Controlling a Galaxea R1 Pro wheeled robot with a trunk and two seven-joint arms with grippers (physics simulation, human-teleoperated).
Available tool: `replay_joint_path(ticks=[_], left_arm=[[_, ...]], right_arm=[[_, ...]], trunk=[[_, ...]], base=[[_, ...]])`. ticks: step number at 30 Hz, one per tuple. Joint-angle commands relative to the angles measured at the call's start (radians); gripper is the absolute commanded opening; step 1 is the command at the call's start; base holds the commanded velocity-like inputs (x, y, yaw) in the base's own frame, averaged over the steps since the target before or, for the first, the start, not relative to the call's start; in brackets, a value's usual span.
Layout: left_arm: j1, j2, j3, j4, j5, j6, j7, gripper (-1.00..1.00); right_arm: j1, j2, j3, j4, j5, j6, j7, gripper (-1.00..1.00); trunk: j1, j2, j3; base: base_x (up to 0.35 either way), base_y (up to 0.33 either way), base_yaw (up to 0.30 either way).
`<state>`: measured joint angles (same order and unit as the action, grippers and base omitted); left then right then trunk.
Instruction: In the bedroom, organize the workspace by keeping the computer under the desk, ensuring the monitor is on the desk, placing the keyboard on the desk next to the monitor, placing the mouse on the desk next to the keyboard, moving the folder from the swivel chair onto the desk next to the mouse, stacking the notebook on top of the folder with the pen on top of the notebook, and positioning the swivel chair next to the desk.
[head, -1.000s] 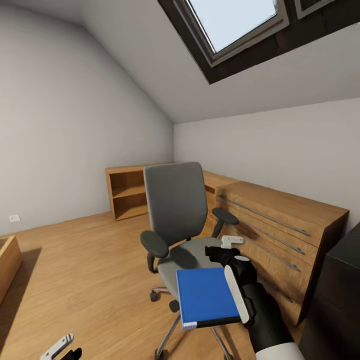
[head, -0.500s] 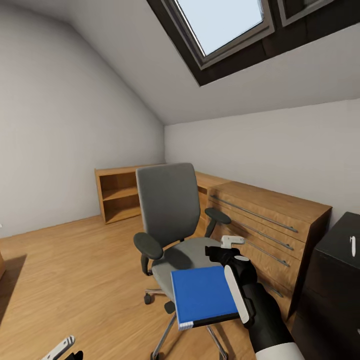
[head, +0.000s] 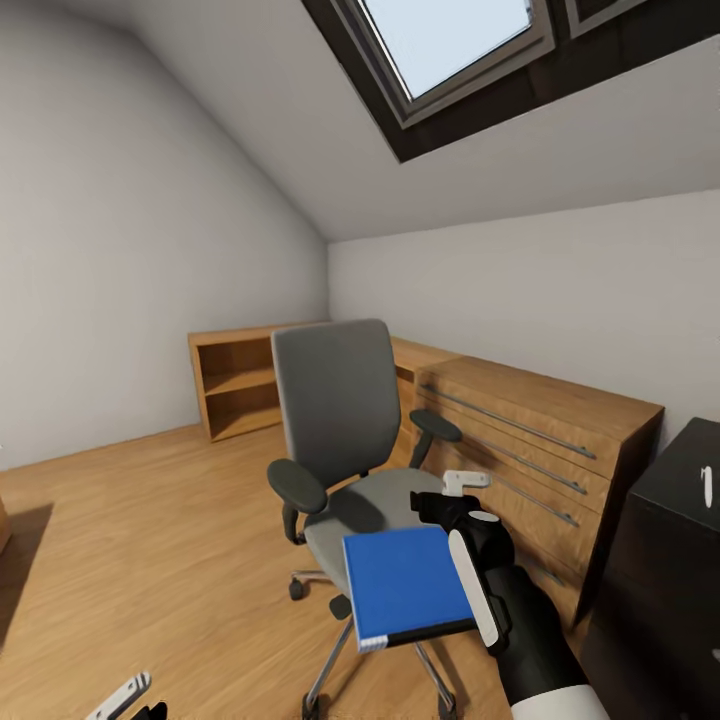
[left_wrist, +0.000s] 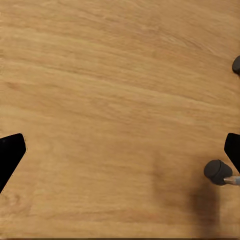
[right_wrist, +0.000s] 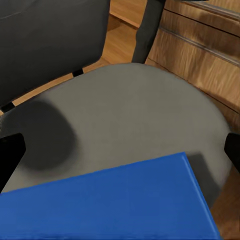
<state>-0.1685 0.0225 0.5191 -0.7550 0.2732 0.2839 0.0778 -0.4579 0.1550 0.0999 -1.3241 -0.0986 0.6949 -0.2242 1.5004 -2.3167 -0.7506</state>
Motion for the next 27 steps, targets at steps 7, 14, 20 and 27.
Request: replay_joint_path(ticks=[7, 14, 20, 27], left_arm=[[0.0, -0.001, -0.001, 0.003, 0.011, 0.005, 0.006, 1.0], [0.0, 0.0, -0.001, 0.02, 0.011, 0.005, 0.005, 1.0], [0.0, 0.001, -0.001, 0.022, 0.011, 0.005, 0.005, 1.0], [0.0, 0.001, -0.001, 0.022, 0.01, 0.005, 0.005, 1.0]], right_arm=[[-0.001, 0.0, 0.001, -0.002, -0.01, 0.0, -0.009, 1.0], [-0.001, 0.0, 0.001, -0.002, -0.01, -0.001, -0.009, 1.0], [-0.001, -0.001, 0.001, -0.001, -0.01, -0.002, -0.008, 1.0], [-0.001, -0.002, 0.001, -0.001, -0.009, -0.001, -0.007, 1.0]], trunk=[[0.0, -0.001, -0.007], [0.0, -0.001, -0.007], [0.0, -0.001, -0.007], [0.0, -0.001, -0.007]], base=[[-0.211, 0.161, -0.196], [-0.059, 0.045, -0.287], [-0.005, 0.003, -0.292], [0.0, 0.043, -0.292]])
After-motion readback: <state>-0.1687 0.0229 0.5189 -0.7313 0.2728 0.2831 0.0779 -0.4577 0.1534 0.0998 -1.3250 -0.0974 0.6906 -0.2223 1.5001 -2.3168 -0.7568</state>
